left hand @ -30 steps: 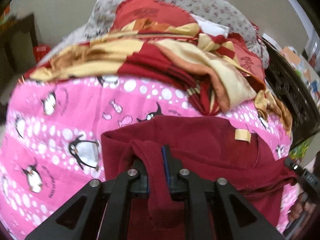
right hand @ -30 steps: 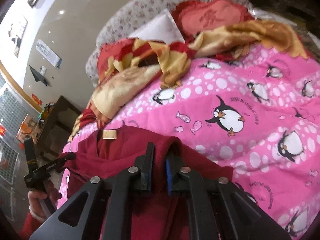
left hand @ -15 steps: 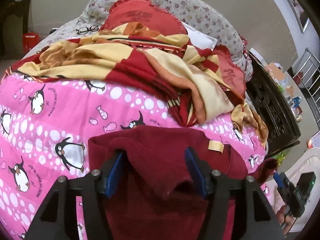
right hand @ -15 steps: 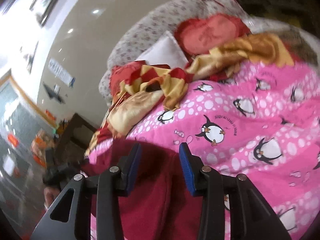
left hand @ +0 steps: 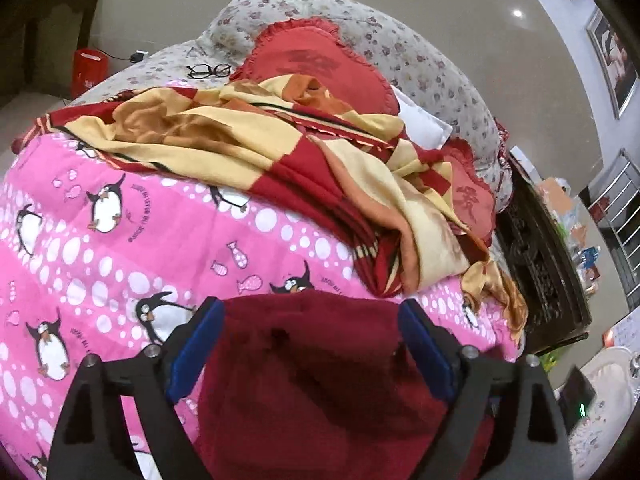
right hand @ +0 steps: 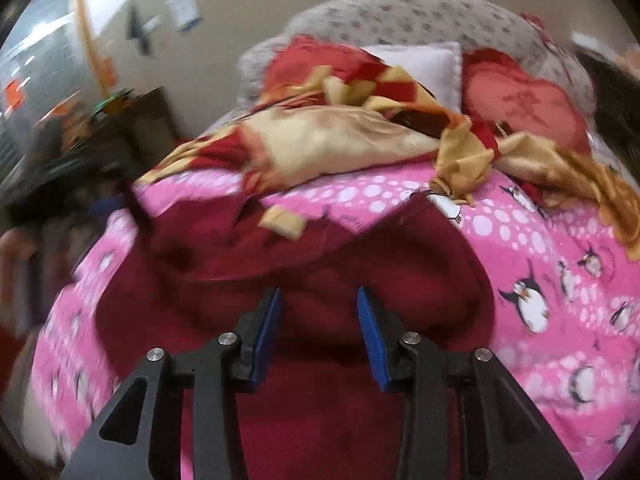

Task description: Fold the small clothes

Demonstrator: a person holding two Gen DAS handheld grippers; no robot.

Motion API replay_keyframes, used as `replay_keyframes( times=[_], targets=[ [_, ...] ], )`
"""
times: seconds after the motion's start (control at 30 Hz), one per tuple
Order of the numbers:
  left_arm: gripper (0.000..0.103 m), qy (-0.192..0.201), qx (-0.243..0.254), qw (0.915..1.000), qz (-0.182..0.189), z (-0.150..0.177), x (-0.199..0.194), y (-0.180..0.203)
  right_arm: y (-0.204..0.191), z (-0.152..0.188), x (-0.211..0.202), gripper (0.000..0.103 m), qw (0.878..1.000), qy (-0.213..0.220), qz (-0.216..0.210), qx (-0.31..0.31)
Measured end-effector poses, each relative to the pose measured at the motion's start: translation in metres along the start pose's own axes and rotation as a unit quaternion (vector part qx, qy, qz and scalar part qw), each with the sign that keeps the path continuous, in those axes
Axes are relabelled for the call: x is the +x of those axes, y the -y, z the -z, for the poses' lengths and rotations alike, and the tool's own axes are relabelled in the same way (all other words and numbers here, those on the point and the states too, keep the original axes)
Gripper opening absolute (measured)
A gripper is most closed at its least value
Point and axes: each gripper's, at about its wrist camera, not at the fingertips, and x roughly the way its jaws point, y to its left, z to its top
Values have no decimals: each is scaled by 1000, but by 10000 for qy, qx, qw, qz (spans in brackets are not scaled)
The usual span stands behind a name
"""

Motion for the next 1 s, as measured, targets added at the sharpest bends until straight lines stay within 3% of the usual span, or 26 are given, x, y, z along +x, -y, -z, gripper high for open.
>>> replay_keyframes(
  times=[0.13,0.23,0.37,0.5,0.57,0.63,0.73,0.77,0.87,1.0],
  targets=[
    [91,10,444,9990,-15,13,-7,13,34,-11,27,50,9931,154,635,969],
    [91,47,818,9966,-14,28,-8,26,48,-9,18,50,9884,287,591,1370],
    [91,154,1203,9926,-29,48,-7,34,39,-1,-12,51,9926,443,133,1119],
    [91,-59,1546,9877,-239,56,11,42,26,5,-28,56,9959,548,46,716],
    [91,-192,1603,9866,-241,57,25,45,20,2,-19,57,9978,381,-98,542],
    [91,-242,1603,9861,-373,56,40,47,11,-1,-4,56,9994,67,237,251],
    [91,-249,1685,9815,-871,50,68,49,14,-10,23,57,9958,-35,881,232],
    [91,-211,1662,9808,-1003,45,75,47,21,-13,30,57,9950,-39,929,357],
    [91,-211,1424,9861,-828,35,72,39,37,-18,29,57,9938,6,749,825],
    [91,-160,1540,9850,-757,41,50,33,50,-1,-9,57,9940,141,623,890]
  ],
)
